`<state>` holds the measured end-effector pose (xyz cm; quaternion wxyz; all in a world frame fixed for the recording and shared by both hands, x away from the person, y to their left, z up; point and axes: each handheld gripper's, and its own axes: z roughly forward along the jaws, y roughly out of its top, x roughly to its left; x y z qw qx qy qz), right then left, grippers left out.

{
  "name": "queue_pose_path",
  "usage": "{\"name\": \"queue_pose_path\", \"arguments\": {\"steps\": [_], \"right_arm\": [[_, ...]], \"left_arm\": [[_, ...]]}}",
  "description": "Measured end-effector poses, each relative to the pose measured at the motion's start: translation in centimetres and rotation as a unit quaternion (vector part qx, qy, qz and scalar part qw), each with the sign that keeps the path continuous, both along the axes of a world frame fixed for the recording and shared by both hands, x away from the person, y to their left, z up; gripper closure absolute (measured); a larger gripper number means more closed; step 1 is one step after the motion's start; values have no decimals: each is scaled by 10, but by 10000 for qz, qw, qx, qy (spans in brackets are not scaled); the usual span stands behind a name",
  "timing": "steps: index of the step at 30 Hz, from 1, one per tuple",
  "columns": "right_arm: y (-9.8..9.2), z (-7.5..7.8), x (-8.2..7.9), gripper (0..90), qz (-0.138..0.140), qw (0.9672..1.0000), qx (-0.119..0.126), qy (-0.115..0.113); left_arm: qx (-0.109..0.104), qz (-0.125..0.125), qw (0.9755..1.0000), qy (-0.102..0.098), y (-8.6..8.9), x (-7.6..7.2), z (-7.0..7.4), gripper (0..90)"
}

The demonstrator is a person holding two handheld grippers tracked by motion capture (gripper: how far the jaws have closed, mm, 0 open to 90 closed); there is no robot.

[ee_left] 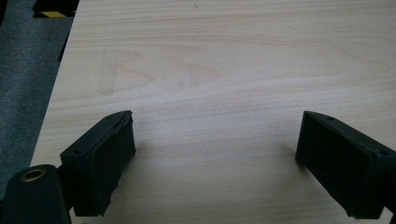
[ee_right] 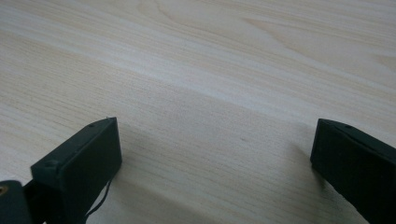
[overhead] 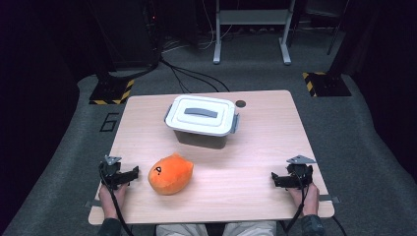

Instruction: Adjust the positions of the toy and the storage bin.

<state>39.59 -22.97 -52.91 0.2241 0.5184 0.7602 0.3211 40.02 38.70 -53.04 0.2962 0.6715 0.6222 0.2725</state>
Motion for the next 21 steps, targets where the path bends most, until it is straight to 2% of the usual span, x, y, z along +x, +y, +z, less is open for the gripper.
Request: {"name": "queue_pose_path", "arguments": {"steps": [9,11,14,18,21], "right_arm": [[3,3,1,6,10,10000,-44,73],[7,6,-4,12,88,9999,23,76],[12,10,-6,16,198,9998,-1,76],[18,16,-8,21,341,9993,127,60],[23,18,-9,25,375,9991,173,86]], "left_arm": [[-6,-5,10000,-6,0,0,0,119],[-12,-9,10000,-6,0,0,0,119],[15,-8,10000,-19,-1,0,0,119],[15,-5,10000,-21,-1,0,0,119],[24,-6,10000,-26,-1,0,0,119]]}}
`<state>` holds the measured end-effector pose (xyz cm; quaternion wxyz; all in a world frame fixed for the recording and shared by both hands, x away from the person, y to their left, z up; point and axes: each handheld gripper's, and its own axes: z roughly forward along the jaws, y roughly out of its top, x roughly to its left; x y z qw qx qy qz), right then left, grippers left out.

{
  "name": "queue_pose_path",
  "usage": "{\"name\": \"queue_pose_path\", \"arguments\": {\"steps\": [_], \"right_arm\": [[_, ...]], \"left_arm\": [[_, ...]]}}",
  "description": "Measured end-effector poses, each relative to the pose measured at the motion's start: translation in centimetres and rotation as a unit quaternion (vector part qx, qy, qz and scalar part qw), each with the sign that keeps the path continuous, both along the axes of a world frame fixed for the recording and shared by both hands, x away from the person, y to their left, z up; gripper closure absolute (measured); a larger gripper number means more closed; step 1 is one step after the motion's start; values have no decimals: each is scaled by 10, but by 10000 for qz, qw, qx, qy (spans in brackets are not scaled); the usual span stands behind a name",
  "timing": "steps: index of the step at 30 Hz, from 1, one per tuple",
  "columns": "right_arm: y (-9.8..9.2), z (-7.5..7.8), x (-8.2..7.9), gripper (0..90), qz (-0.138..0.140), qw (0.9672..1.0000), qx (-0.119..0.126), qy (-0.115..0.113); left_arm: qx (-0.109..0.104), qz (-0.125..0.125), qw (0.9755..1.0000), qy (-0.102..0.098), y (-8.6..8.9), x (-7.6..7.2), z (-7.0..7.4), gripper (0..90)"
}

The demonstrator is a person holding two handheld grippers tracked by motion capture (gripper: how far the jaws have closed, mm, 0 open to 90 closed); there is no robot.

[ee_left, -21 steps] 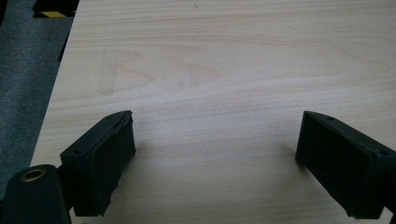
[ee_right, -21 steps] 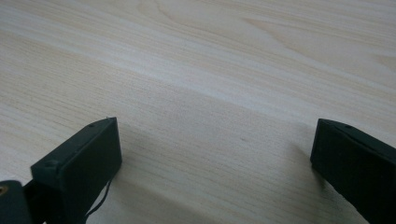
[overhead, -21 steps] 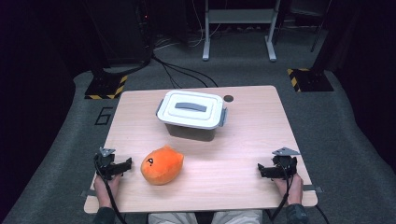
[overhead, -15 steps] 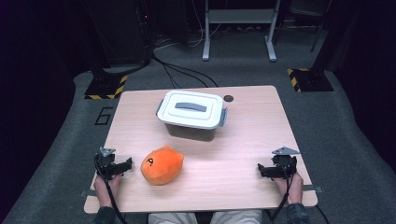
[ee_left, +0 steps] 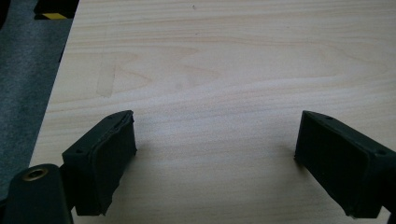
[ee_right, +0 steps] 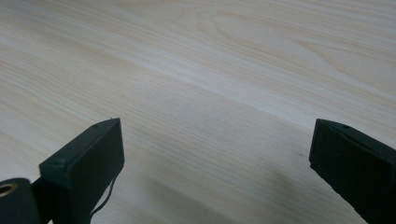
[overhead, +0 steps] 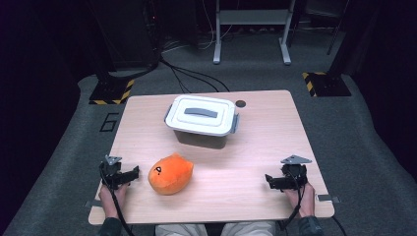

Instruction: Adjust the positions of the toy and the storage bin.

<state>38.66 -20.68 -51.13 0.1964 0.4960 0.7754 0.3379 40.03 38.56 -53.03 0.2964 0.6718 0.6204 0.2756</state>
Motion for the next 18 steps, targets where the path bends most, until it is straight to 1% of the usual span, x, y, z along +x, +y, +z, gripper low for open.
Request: {"name": "queue_pose_path", "arguments": {"steps": [1,3,4,5,7,8,9,10,11,15,16,17,18], "right_arm": [[5,2,0,26,109,9999,14,-42],[11,4,-1,26,158,9999,46,-5],[13,6,0,27,226,9997,9,-37],[17,8,-1,28,260,9996,63,-4],[19,9,-1,26,299,9995,61,-8],[21,11,-1,22,344,9994,94,-4],[28,16,-1,16,418,9990,146,-18],[28,16,-1,16,418,9990,146,-18],[33,21,0,15,509,9985,217,-27],[45,30,1,15,642,9977,191,-75],[45,30,1,15,642,9977,191,-75],[52,34,1,14,716,9972,195,-92],[52,34,1,14,716,9972,195,-92]], "left_arm": [[-4,0,10000,6,0,0,0,119],[0,6,10000,-2,0,0,0,119],[-2,11,10000,-6,-1,0,0,119],[5,10,10000,-12,0,0,0,119],[7,8,10000,-7,0,0,0,119],[4,10,10000,-11,0,0,0,119],[4,10,10000,-10,0,0,0,119],[4,10,10000,-10,0,0,0,119],[4,10,10000,-3,0,0,0,119],[-5,10,10000,5,0,0,0,119],[-5,10,10000,5,0,0,0,119],[-5,12,10000,4,0,0,0,119],[-5,12,10000,4,0,0,0,119]]}}
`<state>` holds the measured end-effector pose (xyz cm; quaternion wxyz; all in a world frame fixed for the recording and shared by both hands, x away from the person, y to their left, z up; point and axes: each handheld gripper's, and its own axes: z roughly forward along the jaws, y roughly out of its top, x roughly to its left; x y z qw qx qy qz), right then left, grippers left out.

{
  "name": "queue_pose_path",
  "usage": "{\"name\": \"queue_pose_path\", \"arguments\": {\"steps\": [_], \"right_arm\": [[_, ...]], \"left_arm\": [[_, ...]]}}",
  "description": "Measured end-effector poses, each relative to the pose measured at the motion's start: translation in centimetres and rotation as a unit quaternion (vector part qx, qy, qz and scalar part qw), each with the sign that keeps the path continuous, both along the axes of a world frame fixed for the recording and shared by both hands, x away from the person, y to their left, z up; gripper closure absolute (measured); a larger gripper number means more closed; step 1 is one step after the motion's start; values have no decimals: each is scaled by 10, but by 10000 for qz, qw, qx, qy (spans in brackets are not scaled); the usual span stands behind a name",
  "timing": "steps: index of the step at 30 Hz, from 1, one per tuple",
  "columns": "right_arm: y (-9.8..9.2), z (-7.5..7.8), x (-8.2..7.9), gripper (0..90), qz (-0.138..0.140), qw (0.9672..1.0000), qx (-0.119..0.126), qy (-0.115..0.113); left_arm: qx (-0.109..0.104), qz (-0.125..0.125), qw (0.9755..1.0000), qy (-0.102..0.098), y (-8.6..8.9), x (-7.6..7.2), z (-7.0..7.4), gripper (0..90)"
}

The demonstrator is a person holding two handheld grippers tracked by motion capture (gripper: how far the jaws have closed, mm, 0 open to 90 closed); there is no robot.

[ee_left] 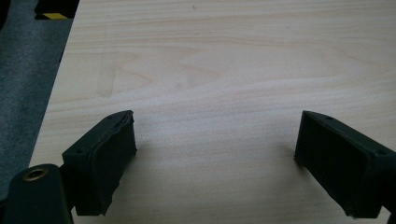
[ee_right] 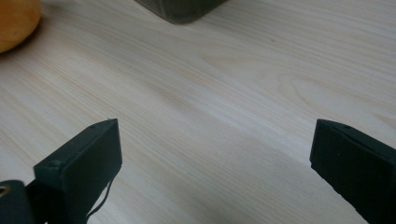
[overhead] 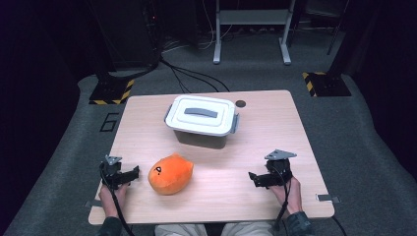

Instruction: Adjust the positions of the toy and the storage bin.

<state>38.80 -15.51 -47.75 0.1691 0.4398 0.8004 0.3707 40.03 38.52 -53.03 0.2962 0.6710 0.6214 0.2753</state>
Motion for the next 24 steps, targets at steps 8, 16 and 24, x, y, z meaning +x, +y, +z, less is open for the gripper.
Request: {"name": "queue_pose_path", "arguments": {"steps": [8,16,24], "right_arm": [[22,10,3,16,269,9996,-51,-69],[46,14,8,19,600,9982,-62,-32],[66,22,10,21,885,9960,-62,-73]], "left_arm": [[-5,-3,10000,-2,0,0,0,121],[3,-11,10000,-4,0,0,0,122],[-4,-5,10000,-6,0,0,0,122]]}}
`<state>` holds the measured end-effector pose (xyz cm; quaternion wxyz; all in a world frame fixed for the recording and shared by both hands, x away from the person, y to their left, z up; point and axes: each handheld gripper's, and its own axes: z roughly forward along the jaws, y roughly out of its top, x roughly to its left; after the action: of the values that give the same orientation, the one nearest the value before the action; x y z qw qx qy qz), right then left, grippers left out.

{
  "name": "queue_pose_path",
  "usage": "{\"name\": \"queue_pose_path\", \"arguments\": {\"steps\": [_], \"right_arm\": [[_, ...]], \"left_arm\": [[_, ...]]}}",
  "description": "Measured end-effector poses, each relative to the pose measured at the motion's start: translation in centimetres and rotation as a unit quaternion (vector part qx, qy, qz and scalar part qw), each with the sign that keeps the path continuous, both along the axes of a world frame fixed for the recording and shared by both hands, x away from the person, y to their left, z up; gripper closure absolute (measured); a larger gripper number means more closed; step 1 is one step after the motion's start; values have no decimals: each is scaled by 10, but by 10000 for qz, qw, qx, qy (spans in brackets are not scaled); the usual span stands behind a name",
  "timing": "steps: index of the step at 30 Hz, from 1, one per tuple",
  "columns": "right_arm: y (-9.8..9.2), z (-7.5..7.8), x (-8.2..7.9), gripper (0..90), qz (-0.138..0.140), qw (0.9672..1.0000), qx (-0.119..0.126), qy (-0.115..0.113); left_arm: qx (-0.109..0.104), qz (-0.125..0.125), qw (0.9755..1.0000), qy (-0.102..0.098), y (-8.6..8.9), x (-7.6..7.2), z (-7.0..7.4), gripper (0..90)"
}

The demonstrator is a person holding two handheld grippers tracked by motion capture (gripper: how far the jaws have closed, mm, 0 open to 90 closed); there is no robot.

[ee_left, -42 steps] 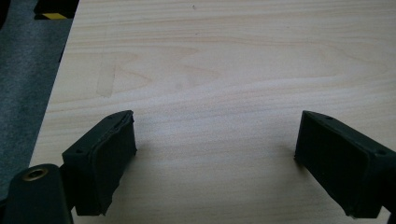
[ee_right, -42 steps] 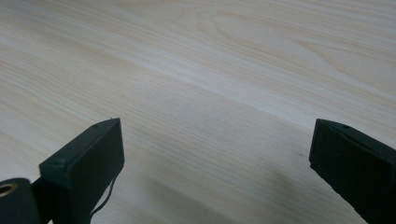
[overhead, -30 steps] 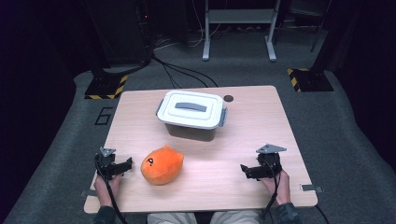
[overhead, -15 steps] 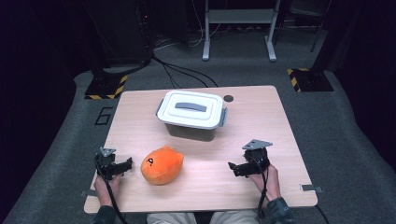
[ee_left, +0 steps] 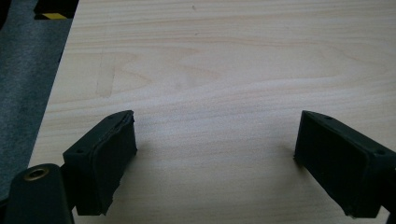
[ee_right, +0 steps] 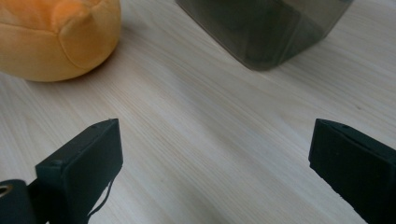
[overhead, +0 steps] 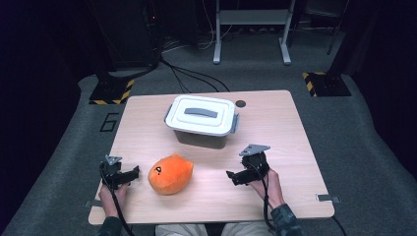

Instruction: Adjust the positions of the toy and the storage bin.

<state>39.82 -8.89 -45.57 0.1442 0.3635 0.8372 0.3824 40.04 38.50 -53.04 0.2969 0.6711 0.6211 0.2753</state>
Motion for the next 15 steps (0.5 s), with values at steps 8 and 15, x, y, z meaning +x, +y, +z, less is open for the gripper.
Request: {"name": "queue_pose_path", "arguments": {"steps": [8,15], "right_arm": [[21,10,2,20,255,9997,54,2],[46,11,3,17,584,9983,-3,12]], "left_arm": [[-3,-8,10000,0,0,0,0,124],[-10,-13,10000,2,0,0,0,127]]}}
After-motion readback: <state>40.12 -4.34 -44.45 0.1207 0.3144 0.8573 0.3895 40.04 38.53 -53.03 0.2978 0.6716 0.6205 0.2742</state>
